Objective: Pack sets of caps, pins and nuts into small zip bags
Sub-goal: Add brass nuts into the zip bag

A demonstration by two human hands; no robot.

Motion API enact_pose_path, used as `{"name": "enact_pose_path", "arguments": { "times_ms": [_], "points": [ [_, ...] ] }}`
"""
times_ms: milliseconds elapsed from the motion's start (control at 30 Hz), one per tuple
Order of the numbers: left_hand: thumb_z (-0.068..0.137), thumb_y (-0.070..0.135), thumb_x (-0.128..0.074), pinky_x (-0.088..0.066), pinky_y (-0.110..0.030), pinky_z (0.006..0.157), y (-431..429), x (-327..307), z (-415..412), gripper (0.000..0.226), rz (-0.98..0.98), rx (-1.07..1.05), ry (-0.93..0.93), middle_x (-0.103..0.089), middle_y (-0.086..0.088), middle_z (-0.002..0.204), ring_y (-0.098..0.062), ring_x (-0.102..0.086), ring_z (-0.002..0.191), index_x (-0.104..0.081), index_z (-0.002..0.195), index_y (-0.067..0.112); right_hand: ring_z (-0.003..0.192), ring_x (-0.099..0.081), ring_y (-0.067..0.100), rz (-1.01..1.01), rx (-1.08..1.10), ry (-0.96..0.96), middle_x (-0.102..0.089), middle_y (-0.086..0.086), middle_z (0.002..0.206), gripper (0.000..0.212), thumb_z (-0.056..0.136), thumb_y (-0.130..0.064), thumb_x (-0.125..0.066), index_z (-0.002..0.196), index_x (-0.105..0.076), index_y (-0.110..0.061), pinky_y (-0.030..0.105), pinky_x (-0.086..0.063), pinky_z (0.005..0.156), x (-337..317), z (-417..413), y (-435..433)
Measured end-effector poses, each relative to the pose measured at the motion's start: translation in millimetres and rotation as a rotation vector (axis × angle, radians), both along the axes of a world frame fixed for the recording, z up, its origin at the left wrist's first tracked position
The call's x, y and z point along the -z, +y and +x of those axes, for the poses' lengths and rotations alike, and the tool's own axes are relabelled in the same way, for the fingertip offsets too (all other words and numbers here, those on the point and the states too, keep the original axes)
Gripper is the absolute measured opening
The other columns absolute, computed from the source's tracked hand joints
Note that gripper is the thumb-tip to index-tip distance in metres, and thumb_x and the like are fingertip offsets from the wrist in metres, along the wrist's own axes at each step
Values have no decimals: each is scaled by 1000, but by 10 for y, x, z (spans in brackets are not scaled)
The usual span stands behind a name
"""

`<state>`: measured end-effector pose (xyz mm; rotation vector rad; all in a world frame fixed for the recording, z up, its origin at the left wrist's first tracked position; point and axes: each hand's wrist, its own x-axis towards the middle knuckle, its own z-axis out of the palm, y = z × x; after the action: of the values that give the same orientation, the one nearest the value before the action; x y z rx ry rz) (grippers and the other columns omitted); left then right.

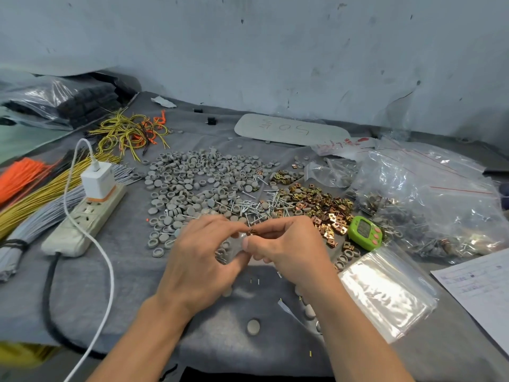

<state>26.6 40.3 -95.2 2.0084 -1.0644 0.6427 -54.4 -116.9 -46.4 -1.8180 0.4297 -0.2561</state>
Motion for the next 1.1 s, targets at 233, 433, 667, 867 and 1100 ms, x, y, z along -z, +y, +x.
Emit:
{"name": "enact_pose_path", "arguments": {
  "times_ms": [233, 433, 667, 867, 1100],
  "points": [
    [87, 34, -66, -45, -29, 102, 2, 43, 62, 19, -5, 10, -47, -72, 12, 102, -9, -60, 110, -75, 99, 22, 57, -65, 12, -3, -89, 63, -77, 8, 71, 13, 81, -13, -87, 92, -84, -18, 22, -56, 60, 22, 4, -25],
    [88, 31, -63, -40, -23, 108, 5, 9, 29, 24, 0, -14, -35, -72, 11, 107, -10, -60, 114, -75, 106, 21, 73, -77, 18, -13, -74, 73, -80, 1, 81, 25, 96, 2, -62, 107, -79, -13, 30, -64, 70, 84, 20, -22],
    [89, 29, -65, -41, -32, 108, -40, -18, -8, 36, 111, 63, -138, -68, 10, 121, -15, -56, 122, -73, 124, 24, 64, -72, 19, 15, -99, 54, -78, 8, 77, 22, 86, -2, -70, 89, -84, -19, 29, -57, 65, 63, -152, -174],
    [90, 28, -73, -48, -36, 94, -120, -24, -74, 20, 42, 114, -210, -74, 11, 108, -13, -63, 109, -80, 108, 23, 61, -65, 15, 90, -114, 12, -76, 11, 74, 18, 84, 0, -74, 86, -85, -15, 24, -50, 59, 66, -276, -267],
    [87, 43, -70, -45, -29, 87, -327, -116, -202, 27, -47, 173, 30, -71, 21, 97, -4, -60, 99, -80, 107, 29, 55, -58, 16, 271, -97, -19, -71, 16, 70, 18, 89, 7, -68, 83, -82, -3, 20, -42, 49, -9, -339, -443]
  ]
}}
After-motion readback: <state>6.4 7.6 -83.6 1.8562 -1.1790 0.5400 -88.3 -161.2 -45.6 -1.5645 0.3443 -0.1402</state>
